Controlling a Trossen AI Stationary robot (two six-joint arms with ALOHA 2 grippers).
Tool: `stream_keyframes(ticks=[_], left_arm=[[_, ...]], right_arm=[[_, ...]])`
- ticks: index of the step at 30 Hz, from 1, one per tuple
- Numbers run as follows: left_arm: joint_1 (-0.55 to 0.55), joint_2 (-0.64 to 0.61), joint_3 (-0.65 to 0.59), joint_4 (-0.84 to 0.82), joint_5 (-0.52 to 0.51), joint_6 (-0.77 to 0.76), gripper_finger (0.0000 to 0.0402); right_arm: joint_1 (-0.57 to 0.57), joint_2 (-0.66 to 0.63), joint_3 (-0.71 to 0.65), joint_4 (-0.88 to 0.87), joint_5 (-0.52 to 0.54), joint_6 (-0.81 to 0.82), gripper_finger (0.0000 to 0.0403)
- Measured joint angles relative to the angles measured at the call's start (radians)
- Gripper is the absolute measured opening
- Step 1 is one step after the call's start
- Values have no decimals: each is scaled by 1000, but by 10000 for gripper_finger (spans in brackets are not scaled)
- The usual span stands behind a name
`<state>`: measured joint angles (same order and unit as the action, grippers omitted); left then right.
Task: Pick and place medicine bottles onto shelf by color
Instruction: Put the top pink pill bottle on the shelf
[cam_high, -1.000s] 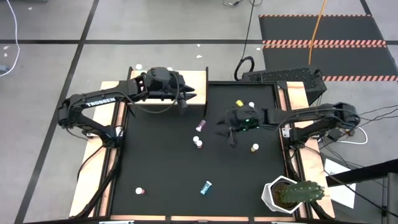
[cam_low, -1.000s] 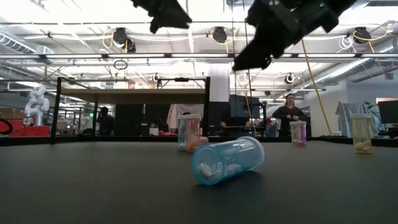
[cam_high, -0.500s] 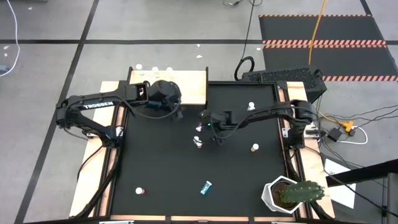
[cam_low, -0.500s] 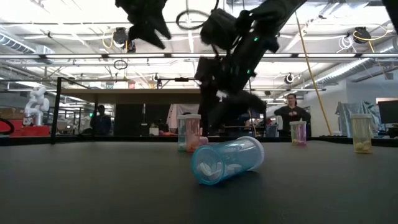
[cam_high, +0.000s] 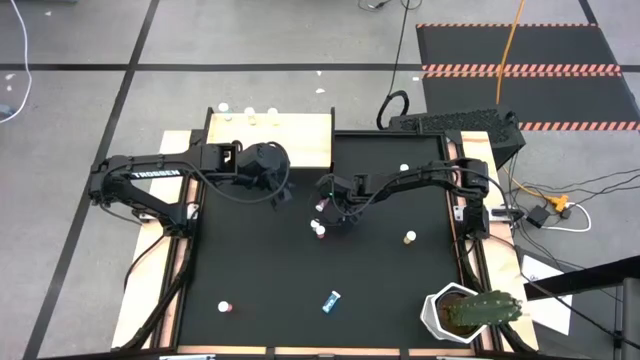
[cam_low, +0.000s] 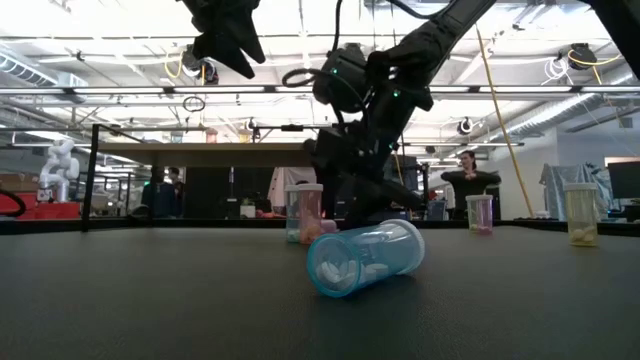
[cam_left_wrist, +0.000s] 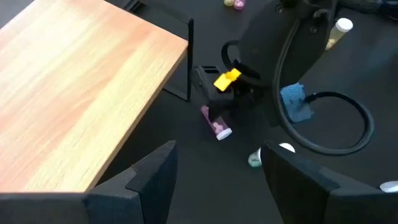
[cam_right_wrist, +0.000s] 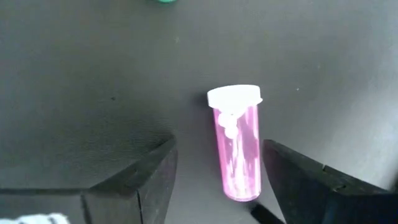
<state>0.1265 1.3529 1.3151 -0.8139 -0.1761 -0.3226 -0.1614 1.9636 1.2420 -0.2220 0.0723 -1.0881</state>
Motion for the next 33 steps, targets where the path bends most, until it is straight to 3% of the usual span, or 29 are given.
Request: stream_keyframes(ticks=[5,15,22,28,33], left_arm=[[-5,0,0,-1,-1,-13,232],[-12,0,0,-5,-1,-7,232],[-12,0,0,-4,-1,1,232],[-12,-18,2,21,-2,59,232],[-19,-46,3,123,57,110,232]], right_arm=[[-1,19,2,3,-3,-75,207],[23,-1,1,-95,8,16,88],[24,-43,-5,-132,-13,298,86],[-15,-194,-12,-115,-249,655,90],[-21,-367,-69,30,-284,856,90]])
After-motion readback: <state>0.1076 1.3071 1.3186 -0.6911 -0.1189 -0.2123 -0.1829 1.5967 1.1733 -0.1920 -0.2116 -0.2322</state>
